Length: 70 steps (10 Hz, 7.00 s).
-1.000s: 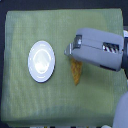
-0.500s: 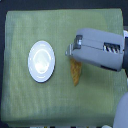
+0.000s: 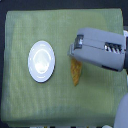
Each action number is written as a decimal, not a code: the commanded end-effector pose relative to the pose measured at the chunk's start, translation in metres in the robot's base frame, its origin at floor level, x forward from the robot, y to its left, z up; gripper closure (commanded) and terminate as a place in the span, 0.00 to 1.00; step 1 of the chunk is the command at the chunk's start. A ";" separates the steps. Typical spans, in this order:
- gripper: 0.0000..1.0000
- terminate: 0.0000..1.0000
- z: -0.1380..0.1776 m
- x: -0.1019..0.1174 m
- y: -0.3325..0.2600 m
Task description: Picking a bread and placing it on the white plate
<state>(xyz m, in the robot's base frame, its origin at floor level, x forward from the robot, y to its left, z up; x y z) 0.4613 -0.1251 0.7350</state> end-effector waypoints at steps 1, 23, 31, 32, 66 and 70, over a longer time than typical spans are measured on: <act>1.00 0.00 0.006 0.003 -0.009; 1.00 0.00 0.125 0.087 0.217; 1.00 0.00 0.073 0.042 0.253; 1.00 0.00 0.067 0.031 0.253; 0.00 0.00 0.145 0.045 0.180; 0.00 0.00 0.134 0.018 0.104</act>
<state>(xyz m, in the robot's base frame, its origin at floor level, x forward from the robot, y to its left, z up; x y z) 0.5014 0.0506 0.8741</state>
